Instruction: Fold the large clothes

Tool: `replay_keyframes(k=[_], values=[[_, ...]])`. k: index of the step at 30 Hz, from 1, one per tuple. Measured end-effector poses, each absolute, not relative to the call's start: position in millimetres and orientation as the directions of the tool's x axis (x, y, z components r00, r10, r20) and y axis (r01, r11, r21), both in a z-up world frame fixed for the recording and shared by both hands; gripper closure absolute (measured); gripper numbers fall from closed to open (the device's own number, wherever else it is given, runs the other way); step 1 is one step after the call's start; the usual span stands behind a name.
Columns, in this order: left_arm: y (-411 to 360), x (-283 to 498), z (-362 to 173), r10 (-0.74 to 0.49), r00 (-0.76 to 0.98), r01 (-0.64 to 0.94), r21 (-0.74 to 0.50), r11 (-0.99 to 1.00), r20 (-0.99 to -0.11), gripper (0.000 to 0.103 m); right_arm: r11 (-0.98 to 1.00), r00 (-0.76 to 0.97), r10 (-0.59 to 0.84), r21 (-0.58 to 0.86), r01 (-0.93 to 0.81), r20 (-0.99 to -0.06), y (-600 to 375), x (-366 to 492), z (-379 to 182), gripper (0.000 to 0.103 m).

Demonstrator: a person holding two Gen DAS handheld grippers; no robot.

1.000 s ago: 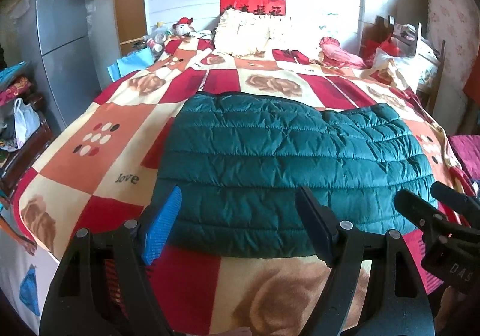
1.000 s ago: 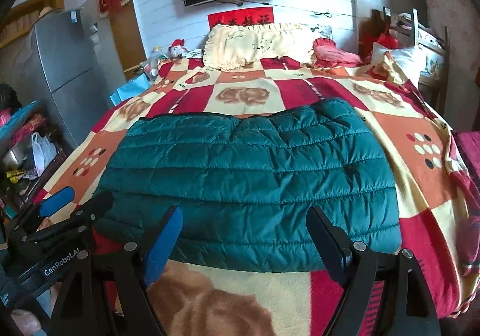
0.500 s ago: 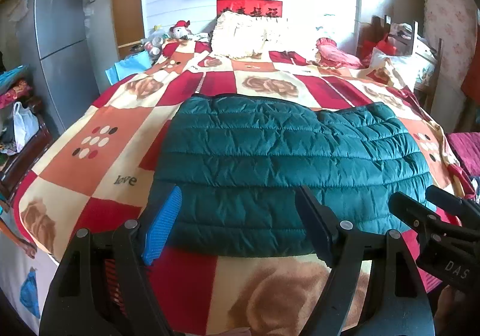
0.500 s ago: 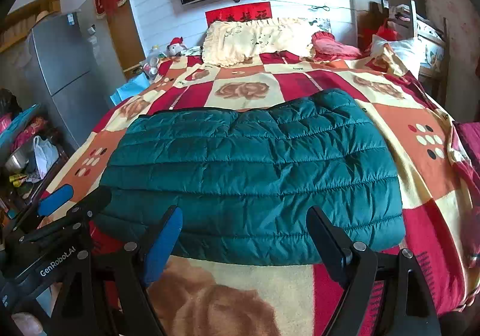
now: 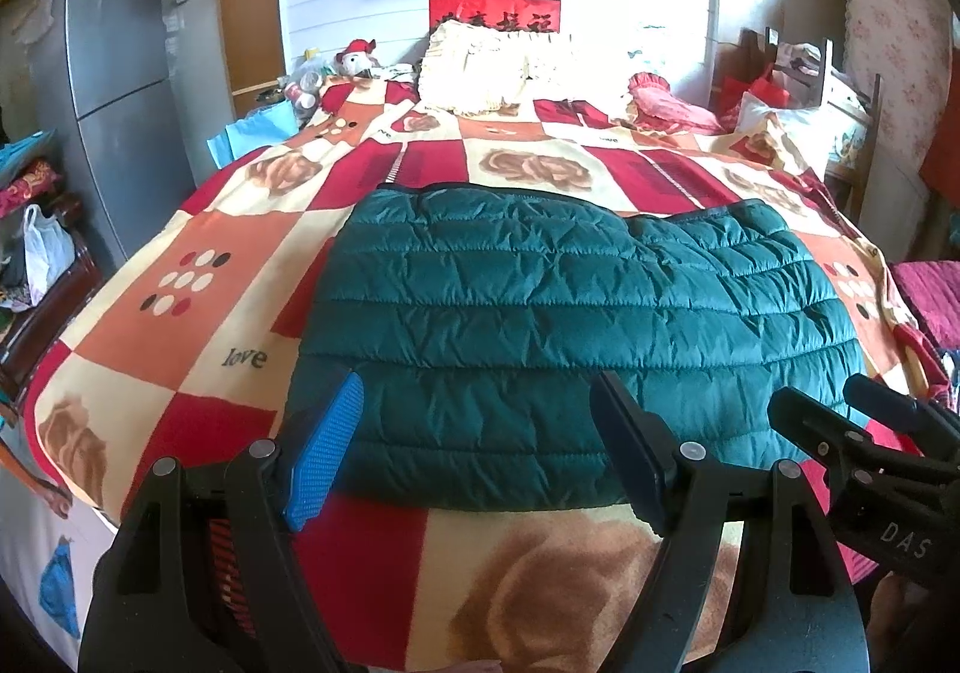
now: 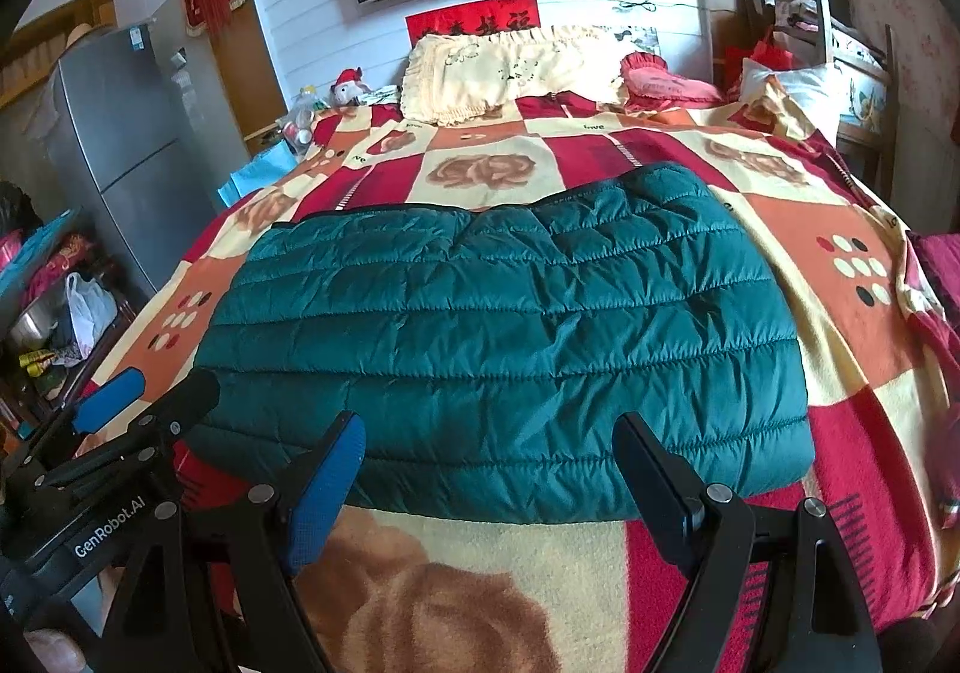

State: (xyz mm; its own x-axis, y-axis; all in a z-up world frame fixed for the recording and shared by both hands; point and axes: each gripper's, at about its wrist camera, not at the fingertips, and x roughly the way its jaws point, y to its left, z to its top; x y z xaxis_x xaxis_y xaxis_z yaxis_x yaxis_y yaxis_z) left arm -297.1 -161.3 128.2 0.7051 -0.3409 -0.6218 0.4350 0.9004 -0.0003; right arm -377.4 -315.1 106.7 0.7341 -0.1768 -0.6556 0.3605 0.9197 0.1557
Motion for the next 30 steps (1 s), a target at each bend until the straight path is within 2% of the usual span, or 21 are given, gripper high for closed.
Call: replay_keyframes(k=[30], values=[[-164.5,-297.5,124.2,-0.344,0.702,0.44,0.0,0.898,-0.624,0.024,0.918,0.718,-0.158,0.167,0.36,-0.678,-319.0,-371.7,100.6,0.02]])
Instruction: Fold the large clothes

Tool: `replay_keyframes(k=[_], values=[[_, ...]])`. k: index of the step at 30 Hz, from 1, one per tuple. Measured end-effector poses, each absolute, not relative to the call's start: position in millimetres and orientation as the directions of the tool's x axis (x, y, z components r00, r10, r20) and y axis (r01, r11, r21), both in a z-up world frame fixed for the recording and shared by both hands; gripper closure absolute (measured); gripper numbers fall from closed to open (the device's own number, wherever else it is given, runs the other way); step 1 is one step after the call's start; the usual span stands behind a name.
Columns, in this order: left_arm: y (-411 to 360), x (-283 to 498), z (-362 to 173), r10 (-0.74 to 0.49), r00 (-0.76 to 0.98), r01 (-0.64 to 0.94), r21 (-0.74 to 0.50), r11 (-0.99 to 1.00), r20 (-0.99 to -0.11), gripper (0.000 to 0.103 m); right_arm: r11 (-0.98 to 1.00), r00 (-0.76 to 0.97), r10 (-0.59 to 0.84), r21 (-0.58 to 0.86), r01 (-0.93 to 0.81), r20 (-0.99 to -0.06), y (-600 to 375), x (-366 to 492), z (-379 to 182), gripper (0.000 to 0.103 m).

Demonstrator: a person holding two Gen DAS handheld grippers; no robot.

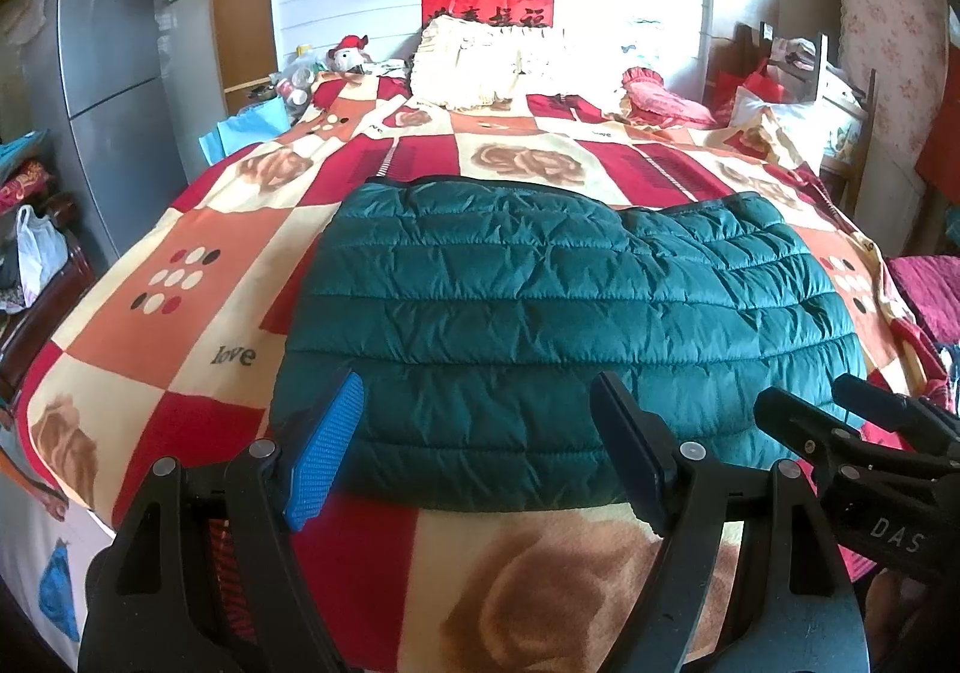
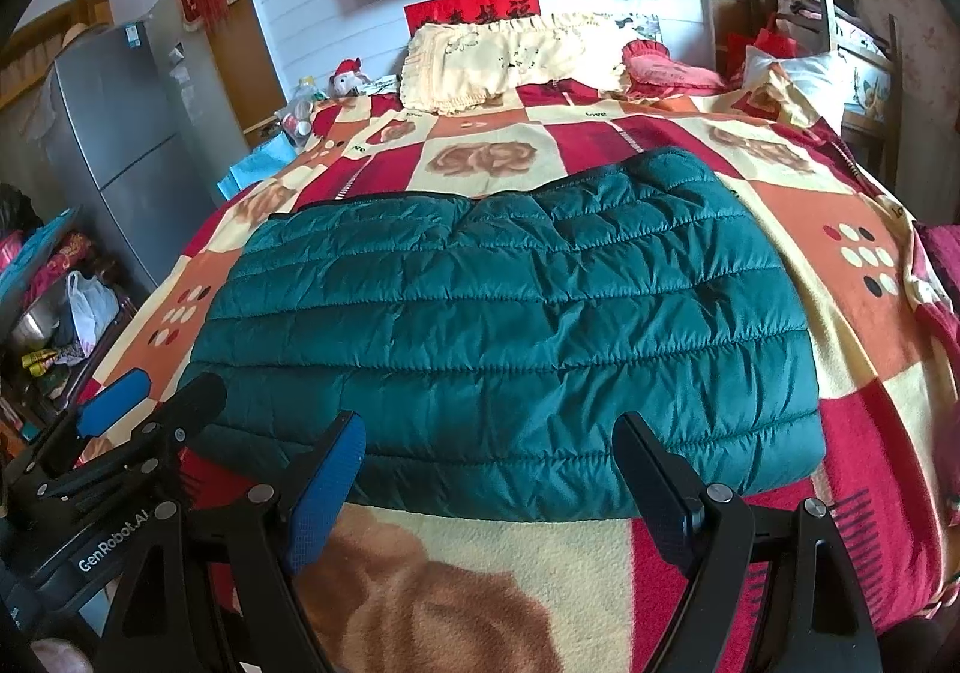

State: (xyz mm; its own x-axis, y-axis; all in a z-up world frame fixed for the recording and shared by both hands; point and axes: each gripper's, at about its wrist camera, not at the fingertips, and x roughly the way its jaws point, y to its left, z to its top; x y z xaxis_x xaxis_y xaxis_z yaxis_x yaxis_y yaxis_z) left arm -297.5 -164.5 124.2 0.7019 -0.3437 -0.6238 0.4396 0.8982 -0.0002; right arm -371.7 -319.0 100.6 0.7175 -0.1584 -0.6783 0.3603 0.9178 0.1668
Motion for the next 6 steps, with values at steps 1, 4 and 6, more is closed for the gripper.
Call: replay_keyframes(k=[1,4,6], values=[[-164.6,-297.2,123.6,-0.342,0.704,0.438,0.002,0.899,-0.623,0.024,0.917,0.716,-0.158,0.167,0.361,-0.68,-319.6,-371.2,100.0,0.02],[-164.7,-293.1,120.1,-0.344,0.698,0.438,-0.005,0.899,-0.628,0.024,0.916,0.712,-0.155,0.17,0.364,-0.685,-322.5,-369.5,97.7,0.02],[-164.0,-288.9,116.8,-0.351,0.688,0.442,-0.017,0.897,-0.635,0.024,0.914,0.708,-0.156,0.17,0.367,-0.688,-324.0,-368.1,96.3,0.02]])
